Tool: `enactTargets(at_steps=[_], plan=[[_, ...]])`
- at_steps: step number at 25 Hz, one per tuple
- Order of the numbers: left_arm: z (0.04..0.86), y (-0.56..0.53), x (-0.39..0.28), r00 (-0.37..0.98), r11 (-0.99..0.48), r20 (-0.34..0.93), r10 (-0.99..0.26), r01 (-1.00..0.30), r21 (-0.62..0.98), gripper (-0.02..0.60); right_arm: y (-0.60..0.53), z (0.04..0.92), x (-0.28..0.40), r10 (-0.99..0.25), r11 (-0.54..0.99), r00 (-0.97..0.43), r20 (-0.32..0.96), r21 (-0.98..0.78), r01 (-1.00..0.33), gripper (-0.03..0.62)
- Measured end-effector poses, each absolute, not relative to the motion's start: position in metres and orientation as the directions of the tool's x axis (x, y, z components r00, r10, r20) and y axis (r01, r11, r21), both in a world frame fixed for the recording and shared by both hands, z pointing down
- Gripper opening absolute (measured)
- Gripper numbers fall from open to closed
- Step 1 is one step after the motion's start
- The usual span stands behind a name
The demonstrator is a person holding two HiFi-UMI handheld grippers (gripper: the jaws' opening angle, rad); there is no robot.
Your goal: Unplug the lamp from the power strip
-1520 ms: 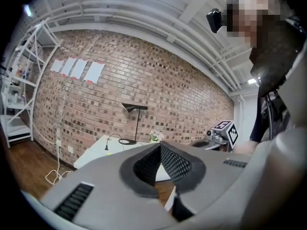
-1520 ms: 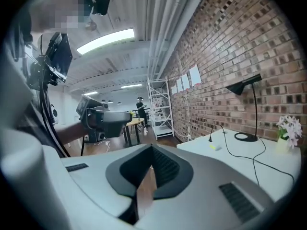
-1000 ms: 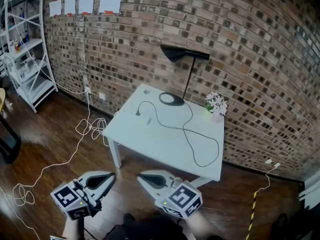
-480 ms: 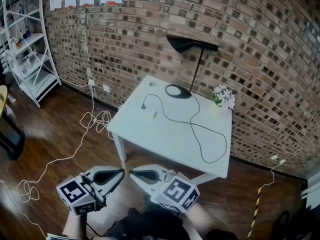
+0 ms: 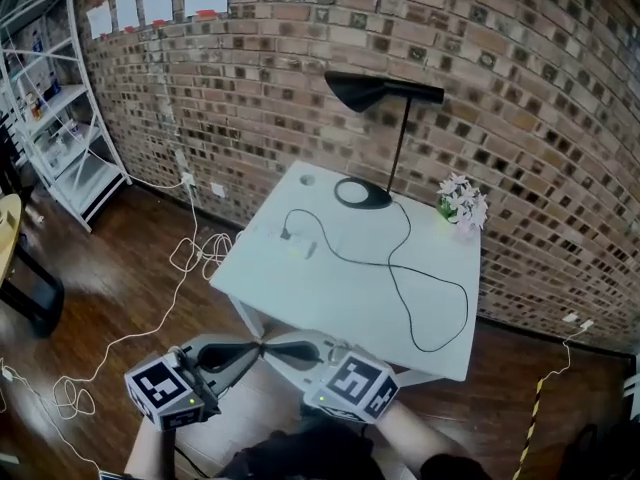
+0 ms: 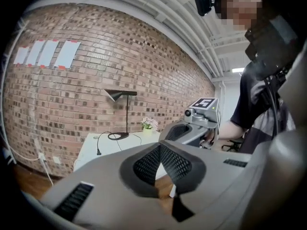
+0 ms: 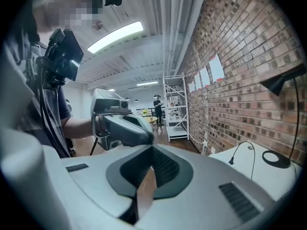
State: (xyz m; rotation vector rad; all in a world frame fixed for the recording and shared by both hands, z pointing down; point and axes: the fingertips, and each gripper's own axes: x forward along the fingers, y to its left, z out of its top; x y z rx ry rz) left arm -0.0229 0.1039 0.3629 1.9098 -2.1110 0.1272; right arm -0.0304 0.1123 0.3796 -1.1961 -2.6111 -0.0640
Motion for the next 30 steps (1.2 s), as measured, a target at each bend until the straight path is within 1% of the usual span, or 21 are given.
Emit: enactTargets(at_steps=[2, 3, 6, 8, 11, 15, 17, 21, 24, 28, 30], plan=[[0.356, 0.082, -0.034, -0.061, 0.09, 0.28, -0.958, -0.992, 0.091, 0.005, 0.097, 0.379, -0.042, 0.741, 0.654, -0.619, 0.261, -0.072, 0.753, -0.005], [0.352, 0.072, -0.04, -0.05, 0.072, 0.28, -0.959, -0.995, 0.07, 0.021, 0.089, 0.377, -0.049, 0.743, 0.653, -0.618, 0.256, -0.077, 0.753, -0.003], [0.343, 0.043, -0.057, -0.009, 0.005, 0.293, -0.956, -1.0, -0.012, 0.018, 0.063, 0.37, -0.068, 0.745, 0.652, -0.62, 0.244, -0.07, 0.755, -0.003], [0.345, 0.027, -0.063, 0.011, -0.044, 0.338, -0.941, -0.995, -0.091, 0.017, 0.049, 0.37, -0.075, 0.749, 0.642, -0.61, 0.26, -0.054, 0.765, -0.003], [0.351, 0.004, -0.071, 0.004, -0.094, 0.412, -0.911, -0.975, -0.2, 0.015, 0.031, 0.375, -0.084, 0.754, 0.621, -0.588, 0.294, -0.026, 0.783, -0.003], [0.36, -0.014, -0.082, -0.019, -0.137, 0.528, -0.849, -0.958, -0.253, 0.017, 0.017, 0.383, -0.097, 0.772, 0.579, -0.545, 0.327, -0.008, 0.816, -0.003], [0.367, -0.021, -0.086, -0.021, -0.16, 0.587, -0.809, -0.953, -0.256, 0.017, 0.012, 0.388, -0.1, 0.785, 0.555, -0.516, 0.341, -0.018, 0.832, -0.003], [0.363, -0.03, -0.089, 0.047, -0.203, 0.618, -0.785, -0.962, -0.184, 0.017, 0.007, 0.385, -0.102, 0.83, 0.507, -0.464, 0.31, -0.069, 0.859, -0.003], [0.364, -0.031, -0.09, 0.099, -0.263, 0.653, -0.751, -0.952, -0.158, 0.019, 0.007, 0.384, -0.104, 0.846, 0.482, -0.439, 0.303, -0.082, 0.872, -0.003], [0.349, -0.036, -0.096, 0.163, -0.244, 0.604, -0.78, -0.968, -0.053, 0.02, 0.004, 0.374, -0.112, 0.865, 0.47, -0.432, 0.254, -0.108, 0.876, -0.003], [0.345, -0.035, -0.112, 0.143, -0.214, 0.572, -0.808, -0.975, -0.058, 0.021, -0.003, 0.367, -0.118, 0.86, 0.487, -0.454, 0.232, -0.109, 0.867, -0.002]])
